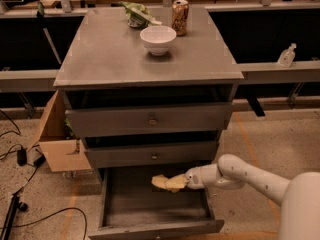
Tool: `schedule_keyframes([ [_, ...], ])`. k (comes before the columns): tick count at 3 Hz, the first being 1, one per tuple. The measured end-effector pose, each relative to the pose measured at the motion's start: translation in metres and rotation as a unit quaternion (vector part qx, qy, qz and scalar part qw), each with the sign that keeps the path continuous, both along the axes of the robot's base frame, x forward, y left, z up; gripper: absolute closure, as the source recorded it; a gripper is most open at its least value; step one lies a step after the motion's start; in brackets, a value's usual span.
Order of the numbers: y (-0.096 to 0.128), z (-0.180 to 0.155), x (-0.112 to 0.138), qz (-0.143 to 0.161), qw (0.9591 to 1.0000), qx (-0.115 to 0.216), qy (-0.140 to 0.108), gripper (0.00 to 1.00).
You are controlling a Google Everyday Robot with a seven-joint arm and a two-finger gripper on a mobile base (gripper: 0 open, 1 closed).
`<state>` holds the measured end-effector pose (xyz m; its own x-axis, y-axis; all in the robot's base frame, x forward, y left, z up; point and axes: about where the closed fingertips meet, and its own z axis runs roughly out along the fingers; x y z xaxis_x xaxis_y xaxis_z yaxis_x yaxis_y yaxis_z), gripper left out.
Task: Place sponge into bottom drawer
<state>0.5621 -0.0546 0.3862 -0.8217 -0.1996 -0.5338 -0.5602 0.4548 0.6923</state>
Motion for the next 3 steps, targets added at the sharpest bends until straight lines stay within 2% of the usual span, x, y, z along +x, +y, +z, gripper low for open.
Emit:
schedule_keyframes([
  [1, 0.007, -0.059, 0.002, -0.009, 0.9996, 0.001, 0.026, 0.83],
  [2, 0.016, -0.103, 0.006, -0.012, 0.9991, -0.022, 0.033, 0.59],
  [3, 0.025, -0.133, 0.009, -0.008, 0.9981, -0.054, 0.029, 0.36],
])
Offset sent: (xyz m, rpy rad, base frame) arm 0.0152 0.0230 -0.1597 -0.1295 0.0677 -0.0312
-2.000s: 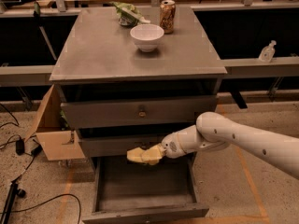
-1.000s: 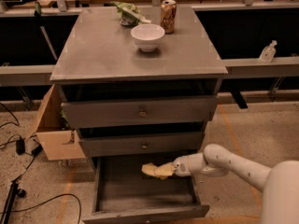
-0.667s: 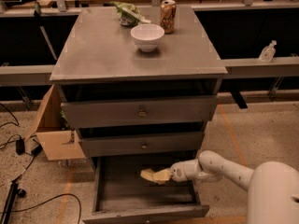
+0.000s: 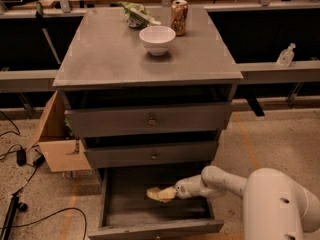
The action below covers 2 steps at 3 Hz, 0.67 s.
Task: Place sponge into bottom drawer
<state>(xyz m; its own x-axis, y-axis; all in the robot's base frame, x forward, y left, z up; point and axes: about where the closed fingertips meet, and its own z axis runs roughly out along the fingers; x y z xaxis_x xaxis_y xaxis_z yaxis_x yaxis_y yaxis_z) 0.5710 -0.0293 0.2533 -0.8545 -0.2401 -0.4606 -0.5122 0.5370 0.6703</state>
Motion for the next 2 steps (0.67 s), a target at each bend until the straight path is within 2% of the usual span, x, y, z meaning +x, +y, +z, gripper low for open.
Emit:
schedule_keyframes([
  [1, 0.004, -0.014, -0.001, -0.003, 0.9994, -0.034, 0.005, 0.13],
  [2, 0.003, 0.003, -0.002, -0.015, 0.9987, -0.045, -0.016, 0.0],
])
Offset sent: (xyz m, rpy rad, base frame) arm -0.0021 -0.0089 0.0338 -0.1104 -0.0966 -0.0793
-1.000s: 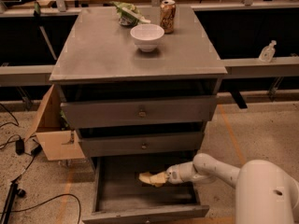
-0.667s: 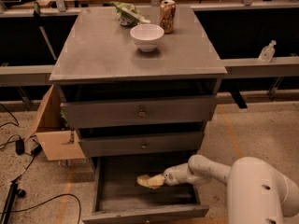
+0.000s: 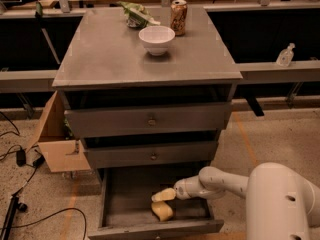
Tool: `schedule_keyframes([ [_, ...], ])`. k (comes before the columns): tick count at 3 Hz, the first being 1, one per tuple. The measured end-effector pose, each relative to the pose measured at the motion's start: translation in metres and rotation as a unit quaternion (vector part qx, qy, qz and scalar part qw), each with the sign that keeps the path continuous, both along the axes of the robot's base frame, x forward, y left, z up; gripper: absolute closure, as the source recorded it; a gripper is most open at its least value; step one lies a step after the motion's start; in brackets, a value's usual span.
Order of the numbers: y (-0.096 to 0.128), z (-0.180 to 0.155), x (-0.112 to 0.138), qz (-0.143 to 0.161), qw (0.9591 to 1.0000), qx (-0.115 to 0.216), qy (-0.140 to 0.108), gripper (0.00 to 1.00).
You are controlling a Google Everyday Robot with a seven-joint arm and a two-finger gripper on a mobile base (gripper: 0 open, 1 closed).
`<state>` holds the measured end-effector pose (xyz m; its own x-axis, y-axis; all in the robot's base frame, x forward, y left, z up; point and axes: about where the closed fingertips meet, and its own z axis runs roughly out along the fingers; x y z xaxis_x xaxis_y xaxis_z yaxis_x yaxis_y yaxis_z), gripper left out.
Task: Place sponge into bottom drawer
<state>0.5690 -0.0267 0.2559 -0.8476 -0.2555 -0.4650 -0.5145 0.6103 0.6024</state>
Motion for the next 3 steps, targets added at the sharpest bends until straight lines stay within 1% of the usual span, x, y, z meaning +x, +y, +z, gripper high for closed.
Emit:
schedule_keyframes([
  [1, -0.013, 0.042, -0.005, -0.026, 0.9988, 0.001, -0.041, 0.16],
  [2, -0.038, 0.103, -0.02, -0.056, 0.9936, -0.007, -0.098, 0.39],
  [3, -0.064, 0.179, -0.04, -0.109, 0.9822, -0.021, -0.151, 0.46],
])
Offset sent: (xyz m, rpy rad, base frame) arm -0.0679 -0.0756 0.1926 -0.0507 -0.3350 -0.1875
